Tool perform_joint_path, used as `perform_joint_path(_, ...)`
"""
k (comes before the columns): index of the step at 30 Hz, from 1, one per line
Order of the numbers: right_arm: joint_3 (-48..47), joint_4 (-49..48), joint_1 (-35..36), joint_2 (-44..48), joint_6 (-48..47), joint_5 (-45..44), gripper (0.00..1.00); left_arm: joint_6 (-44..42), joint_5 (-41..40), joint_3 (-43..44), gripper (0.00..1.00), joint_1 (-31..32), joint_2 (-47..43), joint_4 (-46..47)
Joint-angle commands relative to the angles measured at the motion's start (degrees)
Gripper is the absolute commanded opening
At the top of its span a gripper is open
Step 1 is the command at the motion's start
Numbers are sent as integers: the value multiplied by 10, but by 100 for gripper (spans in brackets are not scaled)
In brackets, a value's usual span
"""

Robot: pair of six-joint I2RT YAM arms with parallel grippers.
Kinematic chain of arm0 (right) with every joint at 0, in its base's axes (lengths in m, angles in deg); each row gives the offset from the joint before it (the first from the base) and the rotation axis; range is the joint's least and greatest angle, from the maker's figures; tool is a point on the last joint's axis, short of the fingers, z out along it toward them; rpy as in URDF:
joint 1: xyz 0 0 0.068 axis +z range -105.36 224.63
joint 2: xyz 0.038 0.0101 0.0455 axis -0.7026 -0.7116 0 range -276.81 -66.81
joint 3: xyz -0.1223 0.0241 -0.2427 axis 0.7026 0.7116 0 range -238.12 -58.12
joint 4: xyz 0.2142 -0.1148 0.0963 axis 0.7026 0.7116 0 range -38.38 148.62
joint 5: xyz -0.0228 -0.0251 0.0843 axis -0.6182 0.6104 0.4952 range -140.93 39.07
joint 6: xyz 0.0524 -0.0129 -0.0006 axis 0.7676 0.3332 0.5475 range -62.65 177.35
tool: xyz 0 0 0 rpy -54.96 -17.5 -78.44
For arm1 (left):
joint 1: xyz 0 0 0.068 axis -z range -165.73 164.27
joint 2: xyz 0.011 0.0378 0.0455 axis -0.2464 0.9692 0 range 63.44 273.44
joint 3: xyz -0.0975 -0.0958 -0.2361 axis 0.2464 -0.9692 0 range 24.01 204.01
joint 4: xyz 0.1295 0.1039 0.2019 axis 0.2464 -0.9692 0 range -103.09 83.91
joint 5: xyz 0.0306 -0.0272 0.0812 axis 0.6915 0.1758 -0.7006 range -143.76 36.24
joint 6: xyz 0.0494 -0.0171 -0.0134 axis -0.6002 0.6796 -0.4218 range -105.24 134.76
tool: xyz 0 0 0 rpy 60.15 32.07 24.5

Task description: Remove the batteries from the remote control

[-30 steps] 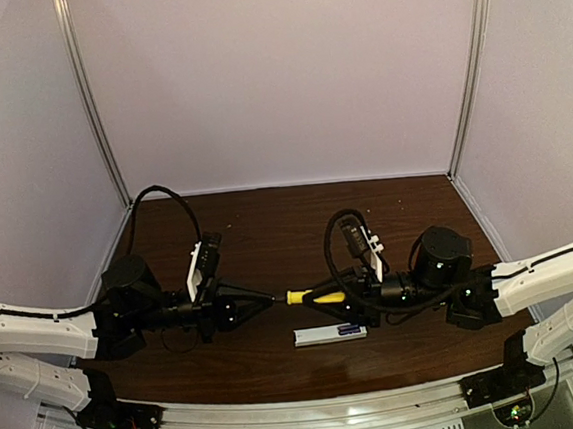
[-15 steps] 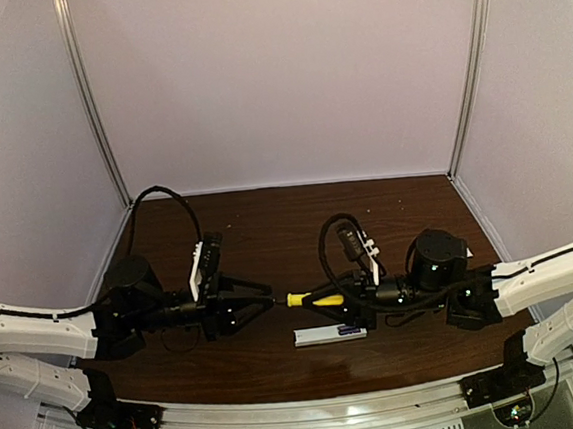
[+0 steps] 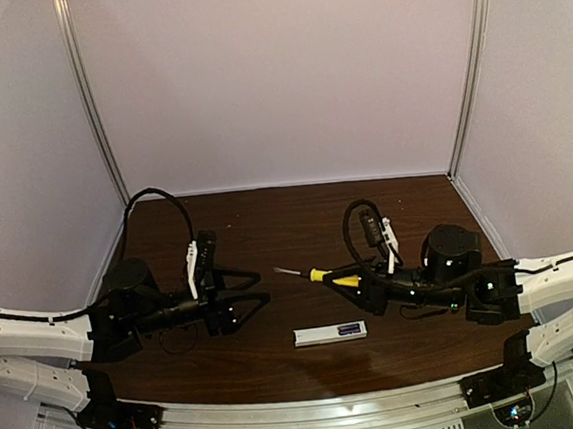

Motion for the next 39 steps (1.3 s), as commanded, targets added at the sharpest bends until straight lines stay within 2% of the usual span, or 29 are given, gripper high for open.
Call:
perform_joint_path(1, 8, 39, -15, 31, -23, -66, 0, -15, -44, -9, 69, -4, 4, 4)
perform_joint_path(8, 12, 71, -25, 51, -29, -63, 0, -28, -101, -21, 85, -4, 32, 28)
perform_joint_path(11, 14, 97, -25, 64, -26, -73, 0, -16, -115, -30, 97, -4, 40, 51)
perform_joint_path(14, 13, 144, -25, 85, -15, -111, 0, -4, -136, -37, 97, -4, 43, 61)
perform_joint_path(16, 11, 174, -25, 97, -10, -130, 0, 8, -183, -38, 97, -4, 50, 54)
perform_joint_path(19, 14, 206, -25, 114, -3, -145, 0, -10, -206, -29, 97, -5, 82, 45)
perform_joint_path(23, 18, 238, -25, 137, 3, -157, 0, -50, -163, -6, 98, -5, 160, 72)
perform_joint_path(27, 25, 258, -25, 156, 7, -160, 0, -77, -14, 2, 97, -6, 231, 142)
perform_joint_path(30, 33, 263, -25, 167, 11, -159, 0, -110, 61, 2, 97, -6, 265, 184)
perform_joint_path(36, 45, 262, -25, 176, 17, -151, 0, -200, 113, 2, 98, -6, 315, 183)
perform_joint_path(39, 47, 259, -25, 175, 19, -146, 0, -227, 103, 12, 97, -5, 327, 156)
